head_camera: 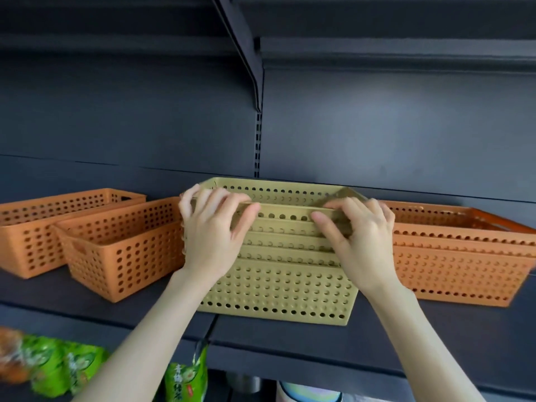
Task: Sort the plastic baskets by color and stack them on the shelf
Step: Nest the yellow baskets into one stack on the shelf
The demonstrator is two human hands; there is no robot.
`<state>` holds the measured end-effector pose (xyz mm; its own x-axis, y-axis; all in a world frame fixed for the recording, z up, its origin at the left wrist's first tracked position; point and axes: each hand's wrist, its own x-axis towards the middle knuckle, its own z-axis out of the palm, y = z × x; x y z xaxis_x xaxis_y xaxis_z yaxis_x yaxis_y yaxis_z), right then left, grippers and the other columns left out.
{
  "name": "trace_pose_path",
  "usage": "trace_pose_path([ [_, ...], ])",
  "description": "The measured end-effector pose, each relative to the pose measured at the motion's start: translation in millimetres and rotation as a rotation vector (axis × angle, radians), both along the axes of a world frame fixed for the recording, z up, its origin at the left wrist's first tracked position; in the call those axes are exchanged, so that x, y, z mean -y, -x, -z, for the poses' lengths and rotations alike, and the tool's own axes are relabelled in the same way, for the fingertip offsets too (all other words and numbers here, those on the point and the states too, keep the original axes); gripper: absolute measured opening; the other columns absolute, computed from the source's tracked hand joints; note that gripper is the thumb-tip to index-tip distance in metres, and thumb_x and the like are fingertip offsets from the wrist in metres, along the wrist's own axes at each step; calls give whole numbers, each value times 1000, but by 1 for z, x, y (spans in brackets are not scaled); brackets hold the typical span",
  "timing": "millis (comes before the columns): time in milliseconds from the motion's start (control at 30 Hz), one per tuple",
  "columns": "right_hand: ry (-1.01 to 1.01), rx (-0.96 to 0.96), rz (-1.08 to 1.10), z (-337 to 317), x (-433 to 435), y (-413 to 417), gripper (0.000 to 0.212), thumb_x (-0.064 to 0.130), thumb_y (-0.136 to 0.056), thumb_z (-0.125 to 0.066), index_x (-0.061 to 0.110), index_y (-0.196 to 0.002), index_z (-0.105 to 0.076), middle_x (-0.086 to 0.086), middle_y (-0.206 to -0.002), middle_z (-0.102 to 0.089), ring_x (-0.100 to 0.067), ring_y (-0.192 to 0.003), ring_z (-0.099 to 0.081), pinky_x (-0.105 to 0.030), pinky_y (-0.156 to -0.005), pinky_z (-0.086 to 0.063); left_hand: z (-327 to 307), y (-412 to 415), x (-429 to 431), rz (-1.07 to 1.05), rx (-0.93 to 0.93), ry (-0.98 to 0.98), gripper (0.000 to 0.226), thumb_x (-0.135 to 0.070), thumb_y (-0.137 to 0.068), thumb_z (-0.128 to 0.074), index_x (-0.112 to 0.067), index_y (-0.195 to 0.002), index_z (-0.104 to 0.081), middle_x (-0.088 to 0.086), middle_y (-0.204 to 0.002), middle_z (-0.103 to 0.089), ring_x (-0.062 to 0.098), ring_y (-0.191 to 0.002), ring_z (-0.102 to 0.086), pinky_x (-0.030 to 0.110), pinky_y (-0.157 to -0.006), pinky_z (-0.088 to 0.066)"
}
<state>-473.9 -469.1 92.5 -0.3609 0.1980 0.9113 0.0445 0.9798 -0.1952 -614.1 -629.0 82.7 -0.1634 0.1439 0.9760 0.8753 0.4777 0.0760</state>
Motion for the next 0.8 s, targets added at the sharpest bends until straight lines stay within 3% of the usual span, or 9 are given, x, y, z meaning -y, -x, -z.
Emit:
trace_pose_path([
  [133, -85, 13, 109, 3, -5, 5, 41, 52, -87, -50, 14, -92, -66, 3, -81, -65, -24, -84, -52, -42, -91, -31, 2, 5, -10, -79, -81, -103, 36, -39, -95, -49, -14, -77, -67, 0, -74, -62, 20, -80, -52, 40, -94, -28],
  [367, -23, 54, 132, 6, -14, 23, 44, 49, -88, -47, 9, -95, -64, -5, -87, -64, -28, -89, -47, -52, -101, -29, 5, 21, -21, -146, -76, -38, 36, -39, -96, -46, -12, -80, -63, 3, -77, -61, 21, -82, -47, 42, -94, -29],
  [467, -7, 100, 153, 6, -13, 26, 44, 47, -90, -43, 8, -99, -63, -8, -92, -63, -35, -95, -53, -55, -107, -24, 5, 22, -17, -129, -34, 107, 35, -36, -98, -40, -10, -94, -63, 6, -89, -63, 26, -89, -53, 45, -104, -25],
  [533, -16, 147, 160, 5, -12, 23, 44, 45, -91, -41, 9, -104, -63, -8, -97, -64, -38, -101, -54, -58, -108, -22, 5, 21, -9, -84, 8, 206, 35, -35, -98, -38, -10, -109, -61, 8, -104, -63, 28, -105, -54, 47, -111, -17],
  [633, -12, 259, 151, -1, -6, 14, 42, 42, -93, -46, 10, -116, -60, -9, -111, -63, -38, -115, -49, -59, -112, -15, 1, 17, 6, -20, 83, 350, 49, -40, -95, -36, -10, -132, -49, 13, -133, -53, 28, -130, -40, 48, -115, -9],
  [733, -6, 288, 117, -7, 4, 9, 39, 37, -93, -52, 14, -123, -57, -6, -121, -61, -31, -122, -47, -54, -114, -7, -7, 9, 22, 75, 161, 370, 50, -38, -93, -42, -10, -134, -48, 13, -145, -41, 26, -137, -31, 43, -111, -13],
  [800, -3, 260, 55, -11, 18, 8, 36, 35, -92, -53, 14, -121, -58, -4, -120, -61, -29, -118, -51, -52, -115, -12, -12, 3, 36, 104, 190, 337, 41, -29, -92, -53, -9, -127, -55, 11, -142, -45, 25, -133, -38, 38, -104, -26],
])
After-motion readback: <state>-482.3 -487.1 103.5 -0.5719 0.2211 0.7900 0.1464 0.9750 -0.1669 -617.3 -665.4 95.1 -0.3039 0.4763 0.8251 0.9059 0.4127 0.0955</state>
